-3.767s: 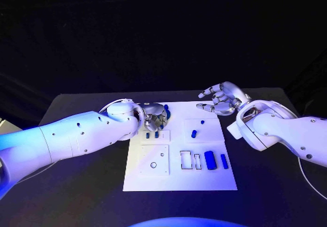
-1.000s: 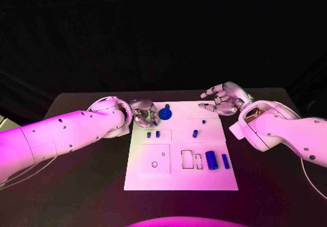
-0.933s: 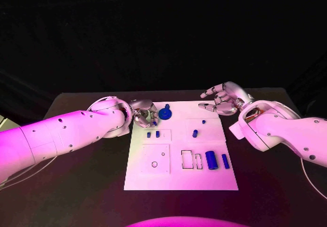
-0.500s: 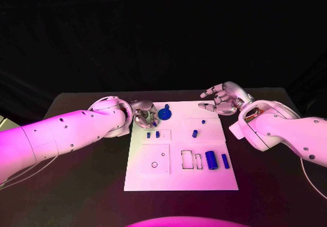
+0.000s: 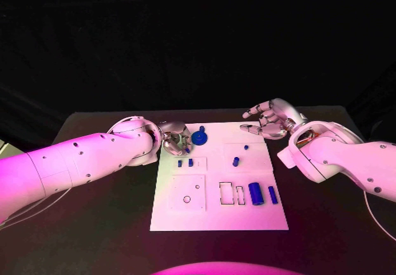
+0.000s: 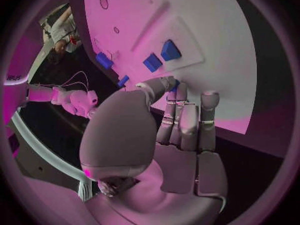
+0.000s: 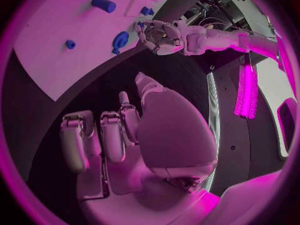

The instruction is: Assemble the parts on the task board

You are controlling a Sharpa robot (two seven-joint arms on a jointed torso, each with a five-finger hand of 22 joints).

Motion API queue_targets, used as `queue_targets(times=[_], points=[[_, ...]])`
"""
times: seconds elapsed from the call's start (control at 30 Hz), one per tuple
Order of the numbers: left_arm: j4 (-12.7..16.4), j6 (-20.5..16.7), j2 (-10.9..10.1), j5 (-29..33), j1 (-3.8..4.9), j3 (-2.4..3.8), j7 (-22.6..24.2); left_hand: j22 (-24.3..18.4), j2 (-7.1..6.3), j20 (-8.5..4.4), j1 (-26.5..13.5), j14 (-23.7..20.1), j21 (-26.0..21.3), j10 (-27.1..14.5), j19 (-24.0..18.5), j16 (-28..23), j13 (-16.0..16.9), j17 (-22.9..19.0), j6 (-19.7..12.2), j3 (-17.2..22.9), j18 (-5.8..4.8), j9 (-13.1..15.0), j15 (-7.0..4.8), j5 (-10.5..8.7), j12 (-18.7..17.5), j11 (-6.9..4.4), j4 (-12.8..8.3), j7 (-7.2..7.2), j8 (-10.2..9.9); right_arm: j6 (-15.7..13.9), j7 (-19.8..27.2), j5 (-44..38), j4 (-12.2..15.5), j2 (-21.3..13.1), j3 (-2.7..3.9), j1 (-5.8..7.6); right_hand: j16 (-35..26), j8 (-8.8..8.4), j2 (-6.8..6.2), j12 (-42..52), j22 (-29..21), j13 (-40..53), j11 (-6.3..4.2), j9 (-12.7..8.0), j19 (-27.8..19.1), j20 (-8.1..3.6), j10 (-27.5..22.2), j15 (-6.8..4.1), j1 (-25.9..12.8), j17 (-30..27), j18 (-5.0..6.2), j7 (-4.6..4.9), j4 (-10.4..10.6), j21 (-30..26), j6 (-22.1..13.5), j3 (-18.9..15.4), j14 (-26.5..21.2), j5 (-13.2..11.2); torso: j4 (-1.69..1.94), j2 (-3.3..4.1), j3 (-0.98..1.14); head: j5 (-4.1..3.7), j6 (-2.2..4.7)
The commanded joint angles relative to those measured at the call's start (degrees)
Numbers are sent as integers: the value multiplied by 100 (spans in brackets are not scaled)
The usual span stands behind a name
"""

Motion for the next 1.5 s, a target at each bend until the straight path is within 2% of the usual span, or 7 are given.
queue_targets(times=[0.03, 0.33, 0.6, 1.0, 1.27, 1.5], points=[[2, 163, 15, -28, -16, -18, -34, -19, -19, -8, -79, 22, -47, -20, -34, 32, -10, -15, -82, -29, -97, 2, 7, 30, -31, 8, -22, 8, -40, 42, 54, -24, 5, 0, 0, -3, -16, -21, 7, -28, 1442, 471, -10, -8, 527, 9, -18, 25, -27, 1017, -8, 1, 14, -2, 30, 29, 472, 36, -1, -2, 1, 1, 3], [17, 118, -6, -21, -19, -18, -43, -101, -85, 10, -178, -19, -117, -76, -87, 27, -4, -78, -203, -54, -85, 1, 30, 39, -55, 35, -8, 29, -132, 42, 56, -24, 2, -3, 0, -3, -16, -21, 7, -28, 1442, 471, -10, -8, 527, 9, -18, 25, -27, 1017, -8, 1, 14, -2, 30, 29, 472, 36, -1, -2, -1, -5, 4], [31, 30, -27, 14, -26, -17, -63, -292, -127, 48, -233, -170, -262, -203, -242, -29, 19, -299, -344, -54, -49, 4, 82, 51, -54, 93, -15, 79, -227, 41, 59, -24, -5, -4, 0, -4, -22, -20, 1, -46, 1435, 453, -16, -13, 522, 1, -29, 18, -46, 1015, -5, -5, 5, -14, 35, 46, 473, 47, 0, -4, -2, -9, 7], [46, -41, -58, 56, -36, -15, -83, -330, -139, 58, -246, -200, -302, -237, -257, -16, 93, -313, -513, -50, -39, 3, 84, 52, 75, 84, -34, 95, -327, 48, 55, -24, -10, -5, 0, -4, -22, -20, 1, -46, 1435, 453, -16, -13, 522, 1, -29, 18, -46, 1015, -5, -5, 5, -14, 35, 46, 473, 47, 2, -1, -2, -10, 14], [53, -19, -102, 74, -41, -13, -129, -367, -165, 54, -282, -219, -335, -312, -270, -4, 144, -330, -709, -46, -34, -9, 83, 51, 161, 83, -32, 98, -434, 91, 26, -24, -18, -14, -1, -4, -29, -22, -3, -60, 1430, 441, -16, -15, 517, 0, -39, 17, -49, 1002, -3, -5, 4, -24, 33, 49, 470, 47, -3, -2, 2, -11, 12], [67, -44, -172, 92, -47, -10, -146, -388, -192, 46, -295, -232, -360, -373, -266, 13, 200, -335, -1002, -35, -32, -58, 76, 55, 266, 70, -35, 64, -587, 161, -9, -24, -50, -26, -4, -4, -29, -22, -3, -60, 1430, 441, -16, -15, 517, 0, -39, 17, -49, 1002, -3, -5, 4, -24, 33, 49, 470, 47, 0, -3, 0, -18, 22]])
